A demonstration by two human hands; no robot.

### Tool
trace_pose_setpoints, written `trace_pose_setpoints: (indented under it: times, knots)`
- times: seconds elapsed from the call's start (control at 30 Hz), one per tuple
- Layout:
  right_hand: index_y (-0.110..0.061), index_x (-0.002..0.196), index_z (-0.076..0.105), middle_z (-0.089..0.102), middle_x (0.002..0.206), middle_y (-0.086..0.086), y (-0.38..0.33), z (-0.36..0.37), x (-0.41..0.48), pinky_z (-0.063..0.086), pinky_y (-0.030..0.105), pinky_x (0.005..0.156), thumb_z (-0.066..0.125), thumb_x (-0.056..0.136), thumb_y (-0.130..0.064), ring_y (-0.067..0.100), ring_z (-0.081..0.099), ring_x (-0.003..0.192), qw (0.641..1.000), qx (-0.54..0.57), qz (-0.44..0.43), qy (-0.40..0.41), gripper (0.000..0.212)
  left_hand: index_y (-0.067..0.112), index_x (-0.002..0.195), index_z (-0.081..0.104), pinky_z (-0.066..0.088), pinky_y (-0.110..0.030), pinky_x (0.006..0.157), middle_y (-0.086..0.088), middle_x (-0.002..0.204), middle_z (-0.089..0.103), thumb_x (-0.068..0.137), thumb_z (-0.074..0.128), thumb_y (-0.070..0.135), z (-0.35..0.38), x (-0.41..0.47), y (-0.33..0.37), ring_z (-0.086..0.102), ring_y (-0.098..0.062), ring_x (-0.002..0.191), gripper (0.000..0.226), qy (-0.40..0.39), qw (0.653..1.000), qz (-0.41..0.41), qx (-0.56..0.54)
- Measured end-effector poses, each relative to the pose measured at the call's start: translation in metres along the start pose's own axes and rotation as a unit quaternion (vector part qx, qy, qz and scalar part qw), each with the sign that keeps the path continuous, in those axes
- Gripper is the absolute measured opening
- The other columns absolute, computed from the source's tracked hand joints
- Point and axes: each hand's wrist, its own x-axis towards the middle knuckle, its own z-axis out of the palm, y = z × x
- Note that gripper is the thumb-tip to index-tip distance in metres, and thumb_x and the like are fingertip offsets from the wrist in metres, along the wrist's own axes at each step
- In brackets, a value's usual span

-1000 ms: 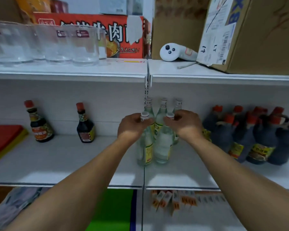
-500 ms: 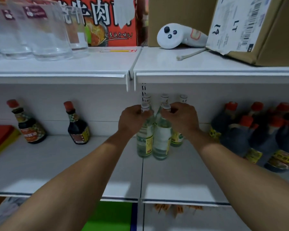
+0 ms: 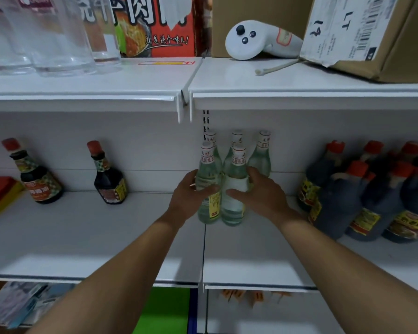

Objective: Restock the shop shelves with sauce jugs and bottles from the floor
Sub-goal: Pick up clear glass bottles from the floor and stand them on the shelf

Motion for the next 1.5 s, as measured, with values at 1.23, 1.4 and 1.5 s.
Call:
trace_pose_setpoints:
  times: [1.23, 1.4, 1.5]
  knots:
    - [-0.02, 0.121, 0.058, 0.065, 0.115, 0.003, -0.067, 0.035, -0.126, 0.042, 0.029, 0.075, 0.055, 0.087, -0.053, 0.028, 0.059, 0.106, 0.998, -0.054, 0.027, 0.036, 0.047, 0.027, 0.126, 0.058, 0.049, -0.03, 0.09, 0.012, 0.123, 0.063, 0.086, 0.06, 0.052, -0.053, -0.183, -0.06, 0.06, -0.006, 0.106, 0.047, -0.05, 0.936, 0.052, 0.345]
    - [-0.021, 0.123, 0.058, 0.065, 0.119, 0.0, -0.066, 0.066, -0.167, 0.045, 0.032, 0.09, 0.055, 0.087, -0.051, 0.022, 0.058, 0.11, 0.998, -0.045, 0.044, 0.008, 0.047, 0.028, 0.129, 0.056, 0.048, -0.028, 0.093, 0.008, 0.128, 0.061, 0.088, 0.057, 0.051, -0.06, -0.223, -0.108, 0.059, -0.01, 0.111, 0.047, -0.104, 0.919, 0.028, 0.378]
    - [-0.022, 0.122, 0.059, 0.066, 0.117, -0.002, -0.057, 0.086, -0.189, 0.044, 0.031, 0.088, 0.055, 0.088, -0.05, 0.021, 0.059, 0.109, 0.997, -0.051, 0.049, -0.003, 0.044, 0.027, 0.131, 0.055, 0.048, -0.028, 0.093, 0.007, 0.128, 0.061, 0.089, 0.055, 0.052, -0.064, -0.244, -0.146, 0.058, -0.012, 0.112, 0.049, -0.133, 0.911, -0.011, 0.389]
